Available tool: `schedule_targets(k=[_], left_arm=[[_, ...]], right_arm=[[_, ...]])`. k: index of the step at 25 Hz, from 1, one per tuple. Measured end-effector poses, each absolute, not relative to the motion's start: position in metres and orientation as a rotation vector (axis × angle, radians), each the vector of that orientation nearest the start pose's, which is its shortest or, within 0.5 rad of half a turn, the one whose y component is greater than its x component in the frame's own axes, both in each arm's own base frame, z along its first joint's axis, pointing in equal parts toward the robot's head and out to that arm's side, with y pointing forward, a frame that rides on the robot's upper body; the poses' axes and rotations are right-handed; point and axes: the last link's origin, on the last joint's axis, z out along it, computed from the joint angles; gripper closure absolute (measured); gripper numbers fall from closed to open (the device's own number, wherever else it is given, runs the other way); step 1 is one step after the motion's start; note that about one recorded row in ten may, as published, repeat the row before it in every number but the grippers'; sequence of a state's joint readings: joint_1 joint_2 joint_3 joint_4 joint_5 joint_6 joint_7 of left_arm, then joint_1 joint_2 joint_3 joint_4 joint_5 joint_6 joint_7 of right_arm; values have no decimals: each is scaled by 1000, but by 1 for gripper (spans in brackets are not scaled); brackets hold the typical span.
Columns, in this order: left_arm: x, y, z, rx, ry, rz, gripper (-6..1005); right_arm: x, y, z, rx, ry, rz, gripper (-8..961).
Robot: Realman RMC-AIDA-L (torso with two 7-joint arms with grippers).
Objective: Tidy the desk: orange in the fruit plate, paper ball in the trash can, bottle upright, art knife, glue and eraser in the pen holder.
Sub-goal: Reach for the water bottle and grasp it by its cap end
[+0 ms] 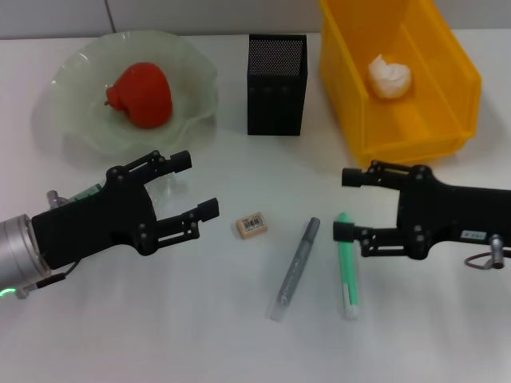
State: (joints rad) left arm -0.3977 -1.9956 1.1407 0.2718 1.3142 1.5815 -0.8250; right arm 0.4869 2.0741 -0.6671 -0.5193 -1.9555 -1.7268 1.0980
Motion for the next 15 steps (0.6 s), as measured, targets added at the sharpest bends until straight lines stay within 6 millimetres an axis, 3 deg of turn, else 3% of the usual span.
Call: schedule_targets(k=[3,15], left_arm=[[-288,273,-21,-2581,-368,-1011,180],[-287,272,-21,-2643,-360,-976,181]], right_arm=[[264,292,-23,-2828,372,858,136],[264,297,-31,-2827,378,824,135]])
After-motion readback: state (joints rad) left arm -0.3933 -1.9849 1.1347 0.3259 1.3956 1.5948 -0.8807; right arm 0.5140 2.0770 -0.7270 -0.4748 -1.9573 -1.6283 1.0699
